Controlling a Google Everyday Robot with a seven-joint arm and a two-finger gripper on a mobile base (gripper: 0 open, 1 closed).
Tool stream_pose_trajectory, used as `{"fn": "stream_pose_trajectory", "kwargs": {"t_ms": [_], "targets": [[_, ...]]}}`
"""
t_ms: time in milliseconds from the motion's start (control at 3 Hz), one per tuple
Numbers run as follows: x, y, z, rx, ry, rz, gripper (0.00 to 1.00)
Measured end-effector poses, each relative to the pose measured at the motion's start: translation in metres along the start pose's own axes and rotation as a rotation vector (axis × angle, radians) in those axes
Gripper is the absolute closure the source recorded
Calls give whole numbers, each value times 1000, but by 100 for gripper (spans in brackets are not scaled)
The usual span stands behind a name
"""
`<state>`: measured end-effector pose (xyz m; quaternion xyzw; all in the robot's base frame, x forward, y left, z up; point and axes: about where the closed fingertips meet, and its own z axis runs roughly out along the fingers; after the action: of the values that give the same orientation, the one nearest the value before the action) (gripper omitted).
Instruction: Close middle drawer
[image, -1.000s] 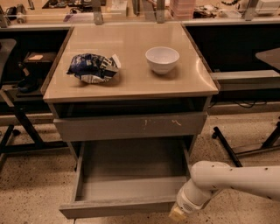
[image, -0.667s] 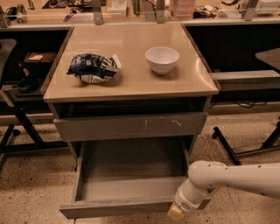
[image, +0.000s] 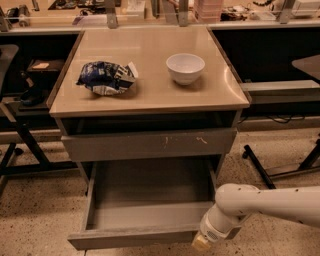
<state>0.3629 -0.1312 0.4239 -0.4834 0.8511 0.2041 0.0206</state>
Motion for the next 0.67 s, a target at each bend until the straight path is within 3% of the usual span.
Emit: {"fn": "stream_pose_trajectory", "kwargs": {"t_ms": [667], "targets": [[0, 0, 0, 0, 0, 0, 13]]}}
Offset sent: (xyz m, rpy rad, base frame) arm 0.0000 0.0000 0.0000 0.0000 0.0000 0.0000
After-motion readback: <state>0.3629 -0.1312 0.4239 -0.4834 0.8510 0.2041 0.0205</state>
